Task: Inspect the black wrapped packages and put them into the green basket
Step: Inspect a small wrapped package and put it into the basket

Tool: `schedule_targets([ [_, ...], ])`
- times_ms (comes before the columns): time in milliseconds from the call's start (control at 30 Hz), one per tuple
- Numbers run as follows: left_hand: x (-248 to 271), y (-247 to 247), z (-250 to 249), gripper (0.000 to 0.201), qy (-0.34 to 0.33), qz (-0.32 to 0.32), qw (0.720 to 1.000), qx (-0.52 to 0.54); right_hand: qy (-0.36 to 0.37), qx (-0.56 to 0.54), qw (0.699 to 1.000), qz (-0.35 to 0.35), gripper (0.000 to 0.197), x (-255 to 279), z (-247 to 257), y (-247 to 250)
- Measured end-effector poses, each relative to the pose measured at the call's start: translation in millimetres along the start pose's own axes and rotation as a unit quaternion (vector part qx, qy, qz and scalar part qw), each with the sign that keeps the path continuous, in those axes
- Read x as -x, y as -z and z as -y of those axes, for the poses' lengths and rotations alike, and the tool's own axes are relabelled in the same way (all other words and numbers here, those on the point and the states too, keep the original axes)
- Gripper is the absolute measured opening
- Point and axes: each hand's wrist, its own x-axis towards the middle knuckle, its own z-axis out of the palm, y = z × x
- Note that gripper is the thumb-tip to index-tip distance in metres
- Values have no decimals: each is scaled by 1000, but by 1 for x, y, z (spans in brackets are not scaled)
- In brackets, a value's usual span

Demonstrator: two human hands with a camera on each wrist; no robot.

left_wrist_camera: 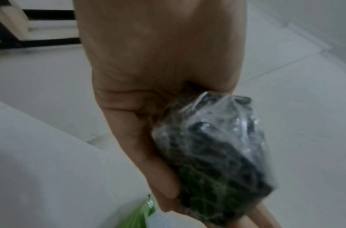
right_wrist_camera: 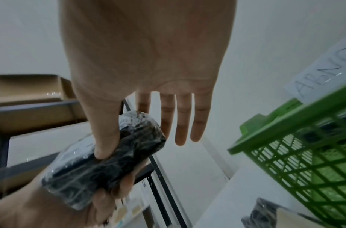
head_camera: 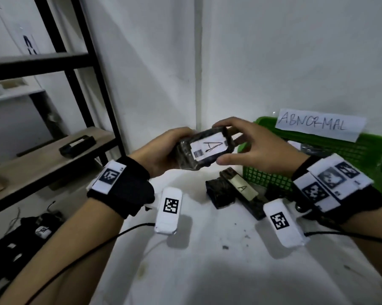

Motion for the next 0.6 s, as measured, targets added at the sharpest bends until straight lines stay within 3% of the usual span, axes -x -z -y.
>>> schedule_targets([
  [133, -11, -47, -7, 42, -97, -7, 995, -15, -42, -62, 992, -105, 60, 50, -12, 32],
  [233, -32, -95, -4, 25, -159, 38, 986, -34, -92, -86, 974, -187, 64, 93, -36, 51],
  [300, -50, -133, -1, 22, -159, 62, 985, -24, -93, -133, 956, -244, 79, 117, -54, 65],
  [367, -63, -166, 2, 24, -132, 98, 986, -18, -90, -225, 903, -356, 92, 133, -67, 74],
  [433, -72, -198, 5, 26, -119, 146, 981, -52, -83, -281, 845, -447, 89, 147, -75, 86],
  [467, -74, -210, 7, 26, -115, 163, 977, -71, -87, -299, 831, -461, 84, 150, -77, 89],
  [600, -74, -251, 10, 48, -102, 199, 969, -108, -104, -290, 839, -449, 57, 165, -89, 99],
])
